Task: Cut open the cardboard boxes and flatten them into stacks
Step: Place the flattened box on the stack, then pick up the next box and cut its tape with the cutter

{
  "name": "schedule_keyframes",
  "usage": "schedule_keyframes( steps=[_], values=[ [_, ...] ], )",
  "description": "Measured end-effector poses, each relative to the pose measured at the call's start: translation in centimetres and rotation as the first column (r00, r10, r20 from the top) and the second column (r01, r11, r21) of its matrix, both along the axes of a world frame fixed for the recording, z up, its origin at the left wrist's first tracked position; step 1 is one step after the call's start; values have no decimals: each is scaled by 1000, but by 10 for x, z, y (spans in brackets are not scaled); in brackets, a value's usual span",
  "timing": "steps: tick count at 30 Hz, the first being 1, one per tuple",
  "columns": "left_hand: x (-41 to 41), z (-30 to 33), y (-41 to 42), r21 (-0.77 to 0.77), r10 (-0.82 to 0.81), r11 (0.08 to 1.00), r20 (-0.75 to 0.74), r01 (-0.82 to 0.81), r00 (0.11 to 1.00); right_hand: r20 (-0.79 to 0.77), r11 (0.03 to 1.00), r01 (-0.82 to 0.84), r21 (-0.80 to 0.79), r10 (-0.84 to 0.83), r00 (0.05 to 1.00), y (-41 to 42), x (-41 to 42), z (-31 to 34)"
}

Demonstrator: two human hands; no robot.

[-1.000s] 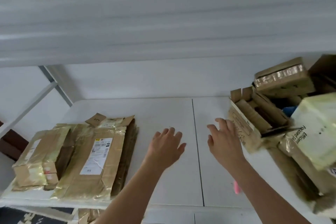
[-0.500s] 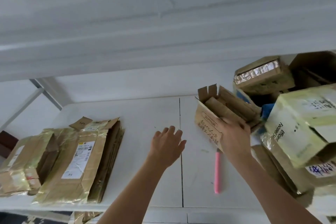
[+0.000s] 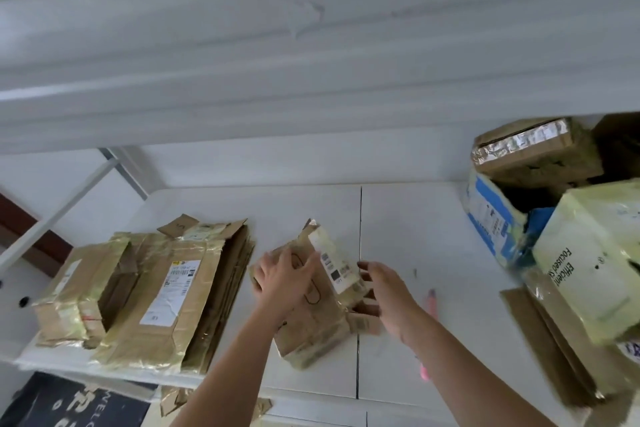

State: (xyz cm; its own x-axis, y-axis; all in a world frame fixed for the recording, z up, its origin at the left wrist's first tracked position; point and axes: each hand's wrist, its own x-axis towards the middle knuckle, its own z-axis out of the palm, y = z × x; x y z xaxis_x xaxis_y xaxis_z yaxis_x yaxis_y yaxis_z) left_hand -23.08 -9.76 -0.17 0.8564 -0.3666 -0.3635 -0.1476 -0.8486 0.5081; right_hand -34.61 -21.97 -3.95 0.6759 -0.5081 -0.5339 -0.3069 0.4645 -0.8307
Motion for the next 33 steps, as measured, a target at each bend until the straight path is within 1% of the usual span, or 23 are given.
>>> schedule_keyframes(
  steps=[2, 3, 4, 6, 7, 9, 11, 13, 15, 17, 19, 21, 22, 23, 25, 26, 27, 28, 29, 30, 31, 32, 33],
  values=[
    [0, -19, 9, 130, -127, 985, 72, 117, 989, -120, 993, -97, -73, 88, 989, 1, 2, -19],
    [1, -24, 12, 146, -160, 979, 107, 143, 981, -149, 986, -153, -71, 141, 979, 3, 0, -22],
    [2, -27, 14, 145, -174, 977, 123, 156, 977, -154, 977, -209, -49, 199, 968, 4, -1, -23],
    [7, -27, 17, 141, -198, 973, 123, 181, 972, -104, 951, -309, -3, 307, 946, 6, -2, -24],
    [9, -27, 19, 142, -212, 971, 118, 194, 970, -77, 949, -316, 20, 317, 945, 7, -2, -25],
    [12, -29, 23, 140, -227, 968, 117, 210, 967, -55, 954, -298, 20, 299, 953, 12, 1, -25],
    [14, -31, 26, 139, -227, 968, 122, 210, 966, -74, 969, -242, -51, 238, 968, 12, 3, -22],
    [15, -32, 25, 143, -226, 968, 129, 208, 965, -76, 983, -129, -129, 120, 990, -2, 4, -19],
    [14, -33, 24, 144, -220, 969, 139, 200, 965, -74, 974, -13, -225, -3, 997, -26, 0, -8],
    [13, -33, 22, 146, -216, 970, 144, 195, 966, -60, 938, 52, -344, -77, 995, -51, -9, 6],
    [13, -34, 21, 148, -214, 970, 146, 192, 966, -14, 891, 80, -447, -96, 995, -64, -18, 21],
    [14, -30, 22, 111, -206, 975, 135, 192, 969, -8, 822, 74, -565, -95, 995, -69, -22, 27],
    [15, -26, 24, 77, -203, 978, 118, 195, 972, -19, 790, 87, -607, -123, 992, -70, -23, 25],
    [18, -24, 26, 32, -190, 982, 96, 188, 977, -23, 767, 123, -629, -176, 984, -70, -24, 21],
    [22, -17, 32, -87, -114, 989, 63, 119, 992, -22, 750, 243, -616, -324, 946, -75, -26, 9],
    [23, -15, 36, -125, -54, 990, 79, 64, 995, -29, 738, 287, -611, -383, 923, -77, -27, 3],
    [25, -15, 39, -119, 11, 993, 123, 4, 992, -69, 716, 277, -641, -413, 908, -79, -28, -3],
    [26, -15, 42, -80, 70, 995, 171, -57, 983, -155, 684, 198, -703, -418, 895, -81, -28, -7],
    [27, -18, 45, -46, 130, 991, 183, -123, 975, -264, 640, 77, -764, -420, 868, -79, -28, -9],
    [29, -23, 47, -33, 196, 981, 151, -194, 969, -321, 576, -18, -818, -429, 844, -72, -27, -8],
    [30, -29, 50, -29, 263, 965, 83, -262, 961, -296, 489, -59, -870, -423, 856, -64, -25, -6],
    [30, -34, 51, -31, 308, 951, 2, -308, 951, -238, 414, -73, -907, -361, 902, -54, -22, -3],
    [29, -39, 53, -51, 323, 943, -84, -328, 943, -188, 418, -78, -905, -229, 955, -40, -20, 5]
  ],
)
